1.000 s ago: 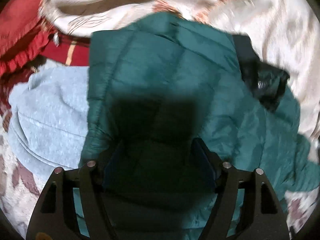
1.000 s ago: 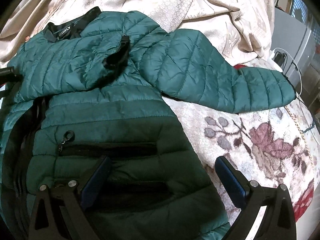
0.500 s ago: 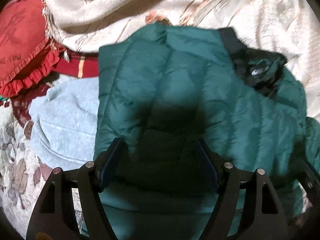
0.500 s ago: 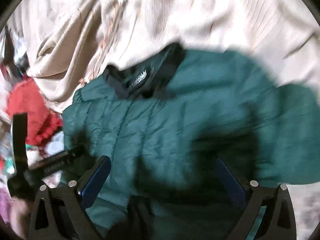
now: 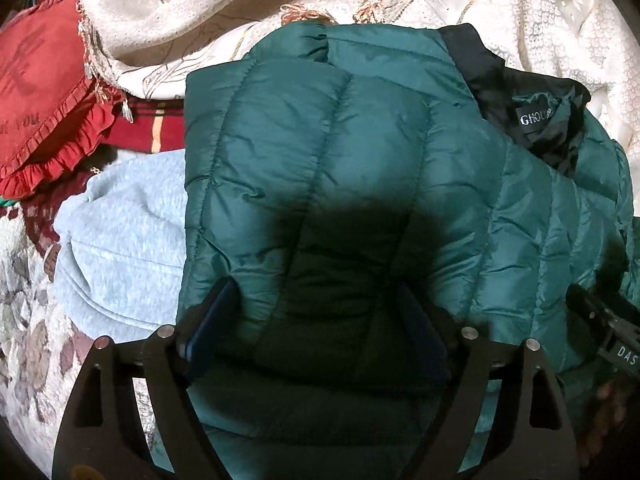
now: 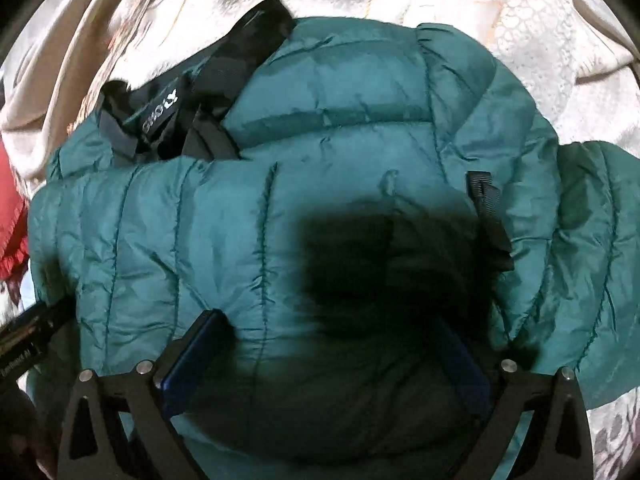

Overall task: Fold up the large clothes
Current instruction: 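Move the right tool to the cuff of the other sleeve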

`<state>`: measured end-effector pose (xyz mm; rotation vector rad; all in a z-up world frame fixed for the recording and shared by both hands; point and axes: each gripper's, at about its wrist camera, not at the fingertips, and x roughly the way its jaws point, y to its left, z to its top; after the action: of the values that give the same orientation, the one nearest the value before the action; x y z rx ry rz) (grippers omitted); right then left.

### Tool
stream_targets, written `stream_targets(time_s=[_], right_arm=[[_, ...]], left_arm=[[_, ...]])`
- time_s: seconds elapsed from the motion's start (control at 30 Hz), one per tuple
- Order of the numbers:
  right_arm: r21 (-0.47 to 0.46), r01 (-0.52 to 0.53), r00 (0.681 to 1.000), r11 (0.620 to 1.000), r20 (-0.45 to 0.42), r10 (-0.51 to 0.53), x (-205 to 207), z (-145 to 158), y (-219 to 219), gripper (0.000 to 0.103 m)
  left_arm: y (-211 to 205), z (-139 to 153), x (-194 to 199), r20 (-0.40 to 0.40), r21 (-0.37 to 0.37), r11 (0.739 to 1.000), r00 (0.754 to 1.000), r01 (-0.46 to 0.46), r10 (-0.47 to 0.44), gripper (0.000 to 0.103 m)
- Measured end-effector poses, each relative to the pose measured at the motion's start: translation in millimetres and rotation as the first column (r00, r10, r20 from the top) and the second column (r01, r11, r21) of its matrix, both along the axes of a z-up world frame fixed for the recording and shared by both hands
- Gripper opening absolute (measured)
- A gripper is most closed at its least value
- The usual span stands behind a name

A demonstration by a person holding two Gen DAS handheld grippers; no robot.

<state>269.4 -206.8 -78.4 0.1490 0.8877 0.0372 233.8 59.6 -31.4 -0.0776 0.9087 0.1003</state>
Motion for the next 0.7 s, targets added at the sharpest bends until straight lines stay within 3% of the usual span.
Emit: stream_targets(time_s=[0.13, 0.27, 0.4, 0.47, 0.57, 0.7], right_arm=[[0.024, 0.018, 0.999, 1.0, 0.043, -0.019, -11, 13, 0, 0.102], [-0.041, 0.027, 0.992, 0.999, 0.121, -0.022, -32, 34, 15, 0.103], [-0.027, -0.014, 0.997, 1.0, -0.076, 0.012, -12, -6, 22, 0.103], [0.008, 0.018, 0.999, 1.0, -0.027, -0.018, -20, 4, 16, 0.102], [-0.028, 0.087, 0.991, 0.996, 0.102, -0.084, -48, 34, 9, 0.102], [-0.04, 0.199, 0.956, 0.979, 0.227, -0.185, -107, 66, -10, 0.102]], left_arm=[[-4, 8, -6, 0.006, 0.002, 1.0, 1.0, 0.001, -0.001, 0.084], [-15, 23, -15, 0.057, 0.016, 1.0, 0.998, 0.02, -0.021, 0.084], [-26, 18, -13, 0.038, 0.026, 0.997, 0.997, 0.066, -0.067, 0.084], [-33, 26, -20, 0.071, 0.031, 0.996, 0.994, 0.08, -0.082, 0.084], [-48, 46, -39, 0.134, 0.024, 0.992, 0.983, 0.121, -0.123, 0.084], [-72, 79, -80, 0.223, 0.005, 0.976, 0.951, 0.218, -0.213, 0.084]])
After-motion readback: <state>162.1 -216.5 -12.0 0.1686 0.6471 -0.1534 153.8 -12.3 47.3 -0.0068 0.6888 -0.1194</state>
